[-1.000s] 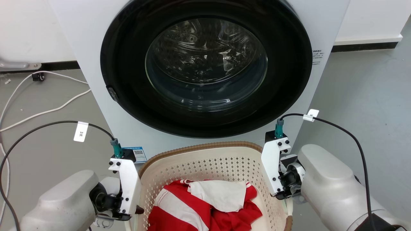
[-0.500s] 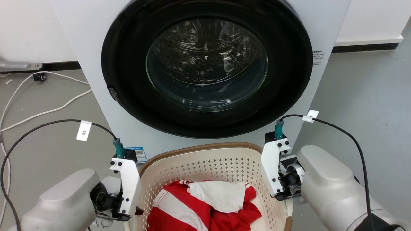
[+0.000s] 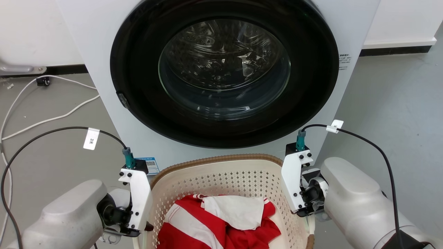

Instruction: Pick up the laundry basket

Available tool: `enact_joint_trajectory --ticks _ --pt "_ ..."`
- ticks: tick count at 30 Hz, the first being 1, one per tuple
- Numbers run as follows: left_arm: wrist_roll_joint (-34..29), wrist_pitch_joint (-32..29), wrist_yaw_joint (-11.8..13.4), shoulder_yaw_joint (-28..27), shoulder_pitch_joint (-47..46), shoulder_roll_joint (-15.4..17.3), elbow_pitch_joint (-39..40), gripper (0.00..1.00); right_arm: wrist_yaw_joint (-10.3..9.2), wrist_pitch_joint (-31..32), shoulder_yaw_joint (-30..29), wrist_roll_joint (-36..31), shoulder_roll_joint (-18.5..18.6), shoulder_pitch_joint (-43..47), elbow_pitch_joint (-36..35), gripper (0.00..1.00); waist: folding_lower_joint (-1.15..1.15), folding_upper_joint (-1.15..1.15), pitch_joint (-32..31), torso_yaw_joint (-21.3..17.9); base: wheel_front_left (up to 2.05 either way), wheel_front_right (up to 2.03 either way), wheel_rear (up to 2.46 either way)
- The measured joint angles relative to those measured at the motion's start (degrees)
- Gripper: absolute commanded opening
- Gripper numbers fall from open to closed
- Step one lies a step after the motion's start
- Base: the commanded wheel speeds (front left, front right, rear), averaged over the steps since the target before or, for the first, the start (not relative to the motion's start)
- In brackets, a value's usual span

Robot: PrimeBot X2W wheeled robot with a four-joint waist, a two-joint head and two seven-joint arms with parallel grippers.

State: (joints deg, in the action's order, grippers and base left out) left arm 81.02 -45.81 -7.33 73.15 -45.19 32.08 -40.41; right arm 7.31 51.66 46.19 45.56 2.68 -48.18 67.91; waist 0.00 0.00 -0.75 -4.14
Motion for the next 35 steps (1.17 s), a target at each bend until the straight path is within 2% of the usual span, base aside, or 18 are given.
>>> enact_joint_trajectory --ticks 35 --pt "-0.7 -1.1 0.0 0.0 -1.0 -0.2 0.0 0.0 0.01 -1.2 2.6 2.8 -0.1 -0.6 1.7 0.0 0.0 0.0 0.2 -0.1 0.0 0.0 0.0"
